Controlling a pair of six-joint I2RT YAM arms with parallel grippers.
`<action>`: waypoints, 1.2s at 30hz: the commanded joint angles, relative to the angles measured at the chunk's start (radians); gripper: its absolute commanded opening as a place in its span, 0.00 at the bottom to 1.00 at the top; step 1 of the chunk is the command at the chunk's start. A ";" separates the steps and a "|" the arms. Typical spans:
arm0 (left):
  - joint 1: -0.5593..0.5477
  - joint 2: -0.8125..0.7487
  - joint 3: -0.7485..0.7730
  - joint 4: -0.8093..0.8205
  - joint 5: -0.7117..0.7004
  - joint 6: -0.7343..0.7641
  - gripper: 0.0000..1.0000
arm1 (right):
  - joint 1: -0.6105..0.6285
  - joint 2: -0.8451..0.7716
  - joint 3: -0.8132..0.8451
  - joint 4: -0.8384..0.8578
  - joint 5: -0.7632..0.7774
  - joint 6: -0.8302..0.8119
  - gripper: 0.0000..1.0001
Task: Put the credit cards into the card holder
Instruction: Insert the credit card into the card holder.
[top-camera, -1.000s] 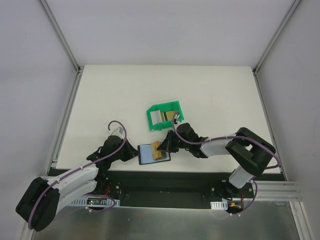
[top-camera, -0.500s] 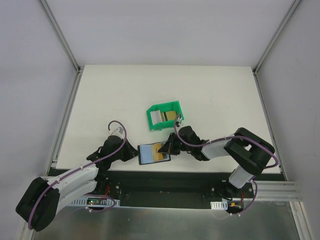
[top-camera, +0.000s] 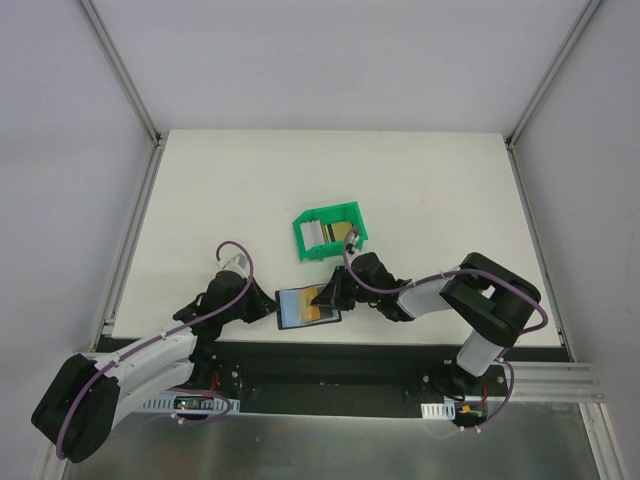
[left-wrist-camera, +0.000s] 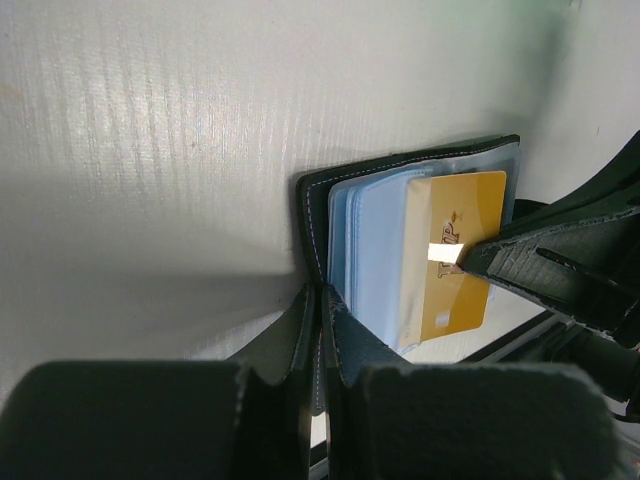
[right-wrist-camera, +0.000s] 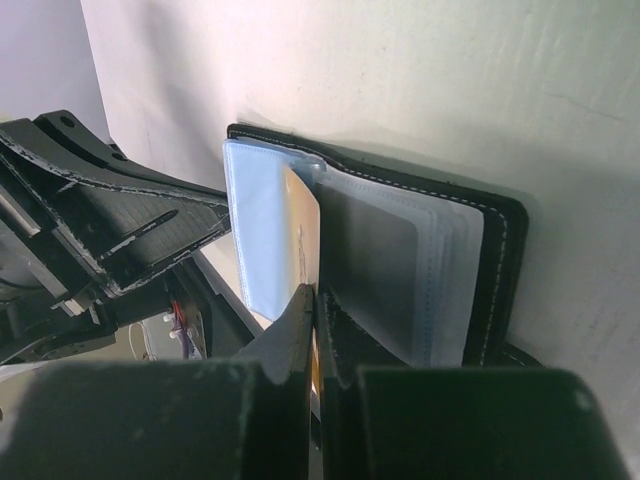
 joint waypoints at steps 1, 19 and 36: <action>0.007 0.011 0.014 -0.050 -0.018 0.013 0.00 | 0.032 0.032 0.015 0.033 0.051 0.026 0.00; 0.007 0.014 0.029 -0.051 -0.012 0.025 0.00 | 0.080 -0.141 0.110 -0.389 0.259 -0.153 0.43; 0.007 0.048 0.057 -0.050 -0.004 0.043 0.00 | 0.115 0.009 0.279 -0.401 0.126 -0.191 0.38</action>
